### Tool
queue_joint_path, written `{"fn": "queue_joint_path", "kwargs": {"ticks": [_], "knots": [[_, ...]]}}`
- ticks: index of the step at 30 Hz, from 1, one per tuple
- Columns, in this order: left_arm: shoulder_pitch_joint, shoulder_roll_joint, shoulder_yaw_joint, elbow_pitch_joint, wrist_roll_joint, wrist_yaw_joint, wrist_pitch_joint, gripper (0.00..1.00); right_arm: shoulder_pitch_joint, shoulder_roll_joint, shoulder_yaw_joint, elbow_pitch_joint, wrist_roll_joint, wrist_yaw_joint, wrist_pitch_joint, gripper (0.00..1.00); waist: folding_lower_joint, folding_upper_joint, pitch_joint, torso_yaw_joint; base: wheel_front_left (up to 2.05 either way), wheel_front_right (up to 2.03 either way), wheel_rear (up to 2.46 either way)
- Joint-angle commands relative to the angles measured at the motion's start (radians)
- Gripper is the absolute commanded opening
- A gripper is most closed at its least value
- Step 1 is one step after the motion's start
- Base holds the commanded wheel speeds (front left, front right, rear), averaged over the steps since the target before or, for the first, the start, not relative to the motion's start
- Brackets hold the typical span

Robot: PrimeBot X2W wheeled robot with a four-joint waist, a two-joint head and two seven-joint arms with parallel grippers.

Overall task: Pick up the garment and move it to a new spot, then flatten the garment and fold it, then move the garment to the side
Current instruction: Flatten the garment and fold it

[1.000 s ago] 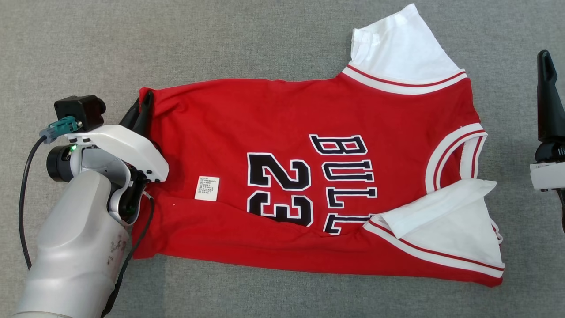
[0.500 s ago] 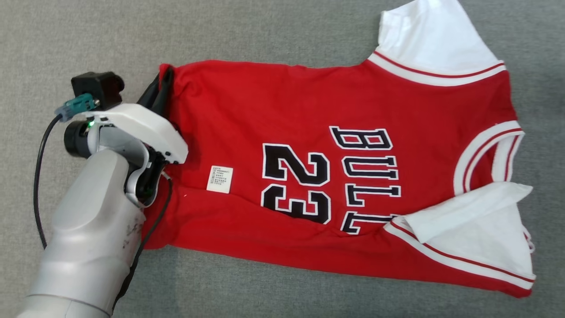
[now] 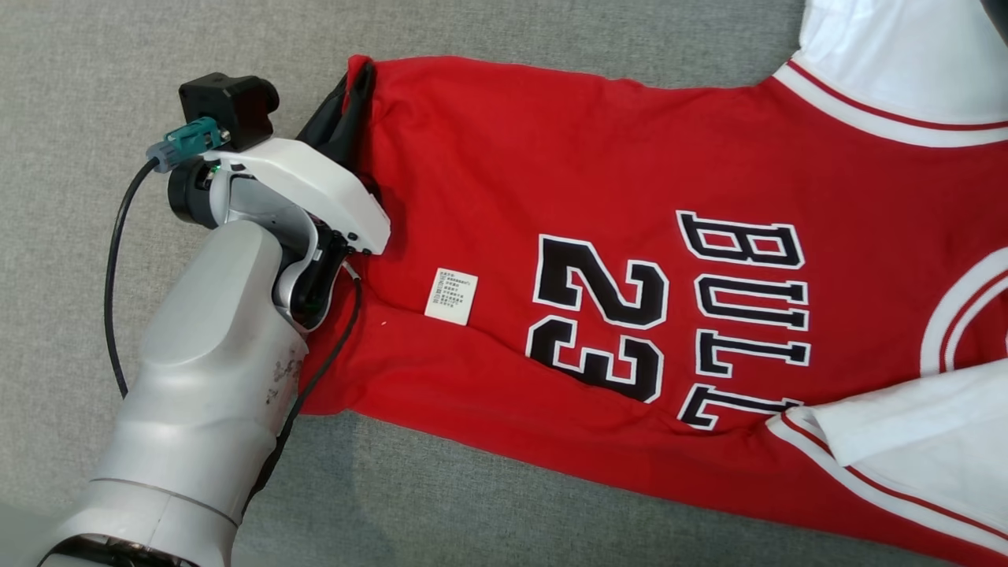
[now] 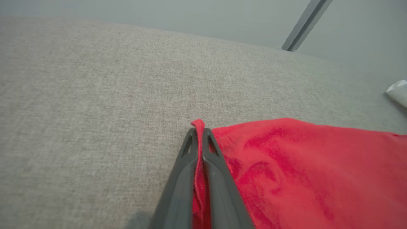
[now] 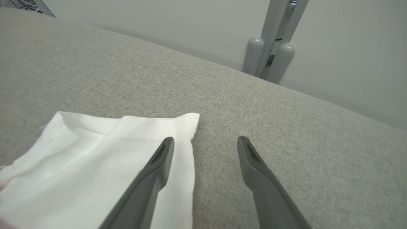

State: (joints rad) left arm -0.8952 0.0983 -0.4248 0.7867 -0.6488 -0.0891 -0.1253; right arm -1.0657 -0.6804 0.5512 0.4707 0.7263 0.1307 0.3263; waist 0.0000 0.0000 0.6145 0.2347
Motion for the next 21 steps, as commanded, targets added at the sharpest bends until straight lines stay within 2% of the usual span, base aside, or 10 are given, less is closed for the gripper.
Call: {"fn": "queue_joint_path", "kwargs": {"ticks": [1, 14, 15, 16, 17, 18, 21], "knots": [[-0.002, 0.0, -0.005, 0.015, -0.002, -0.004, -0.004, 0.0, -0.013, -0.011, 0.012, 0.01, 0.012, 0.0, 0.006, 1.0, 0.0, 0.0, 0.008, 0.01, 0.0, 0.0, 0.0], [-0.034, -0.031, -0.044, 0.09, -0.028, -0.022, -0.041, 0.0, -0.187, -0.074, 0.289, 0.078, 0.143, 0.0, 0.067, 1.0, 0.0, 0.0, 0.038, 0.045, 0.0, 0.0, 0.0], [-0.037, -0.032, -0.047, 0.095, -0.031, -0.024, -0.042, 0.0, -0.195, -0.072, 0.308, 0.075, 0.158, 0.001, 0.072, 0.77, 0.0, 0.0, 0.038, 0.046, 0.0, 0.0, 0.0], [-0.039, -0.033, -0.049, 0.1, -0.033, -0.025, -0.046, 0.0, -0.204, -0.074, 0.33, 0.075, 0.169, 0.001, 0.079, 0.38, 0.0, 0.0, 0.038, 0.047, 0.0, 0.0, 0.0], [-0.042, -0.034, -0.051, 0.105, -0.035, -0.026, -0.049, 0.0, -0.212, -0.076, 0.345, 0.076, 0.182, 0.001, 0.082, 0.1, 0.0, 0.0, 0.039, 0.048, 0.0, 0.0, 0.0], [-0.044, -0.034, -0.053, 0.111, -0.039, -0.028, -0.051, 0.0, -0.219, -0.079, 0.359, 0.078, 0.195, 0.0, 0.083, 0.0, 0.0, 0.0, 0.038, 0.049, 0.0, 0.0, 0.0], [-0.047, -0.036, -0.06, 0.124, -0.045, -0.027, -0.059, 0.0, -0.24, -0.093, 0.396, 0.08, 0.225, 0.0, 0.061, 0.0, 0.0, 0.0, 0.035, 0.049, 0.0, 0.0, 0.0]]}}
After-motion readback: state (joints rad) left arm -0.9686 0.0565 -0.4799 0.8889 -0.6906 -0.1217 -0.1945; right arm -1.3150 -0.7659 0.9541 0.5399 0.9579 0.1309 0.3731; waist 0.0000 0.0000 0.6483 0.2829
